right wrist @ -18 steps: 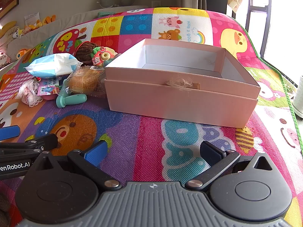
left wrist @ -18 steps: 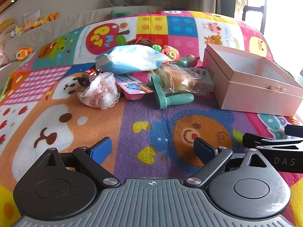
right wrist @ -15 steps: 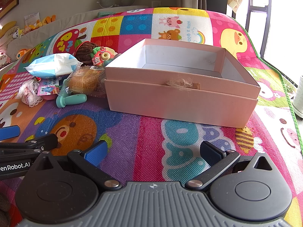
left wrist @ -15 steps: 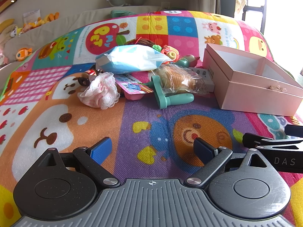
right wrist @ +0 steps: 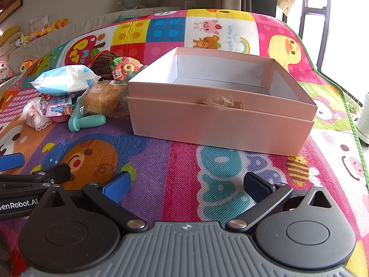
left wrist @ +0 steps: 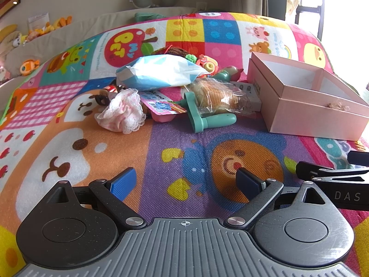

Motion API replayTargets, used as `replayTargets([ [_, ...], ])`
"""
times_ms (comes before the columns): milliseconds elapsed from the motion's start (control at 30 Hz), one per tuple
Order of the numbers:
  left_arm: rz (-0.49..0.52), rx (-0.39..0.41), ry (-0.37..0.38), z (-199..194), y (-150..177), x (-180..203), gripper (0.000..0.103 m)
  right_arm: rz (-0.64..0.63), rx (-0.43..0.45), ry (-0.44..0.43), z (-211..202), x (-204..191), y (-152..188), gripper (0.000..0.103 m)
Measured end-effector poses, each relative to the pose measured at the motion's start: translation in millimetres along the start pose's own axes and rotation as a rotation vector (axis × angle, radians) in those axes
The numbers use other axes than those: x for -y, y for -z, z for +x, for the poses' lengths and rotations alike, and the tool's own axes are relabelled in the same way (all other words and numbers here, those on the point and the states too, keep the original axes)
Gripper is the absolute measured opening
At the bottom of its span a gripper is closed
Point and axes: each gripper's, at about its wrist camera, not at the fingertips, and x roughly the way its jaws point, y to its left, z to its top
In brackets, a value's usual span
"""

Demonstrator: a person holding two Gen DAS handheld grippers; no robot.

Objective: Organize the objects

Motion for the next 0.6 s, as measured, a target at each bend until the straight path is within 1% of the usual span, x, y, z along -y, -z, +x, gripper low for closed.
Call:
replayTargets([
  [467,0.002,0.0,-0.001,0.1,0.0,0.1,0.097,0.001,0.0,-0.002,0.0,0.4,0.0,0.103],
  [600,-0.008,0.003,0.011,-0.8,-0.1,-1.4,0.096,0.004,0.0,-0.005,0.2,0.7,-0.2,0.103],
])
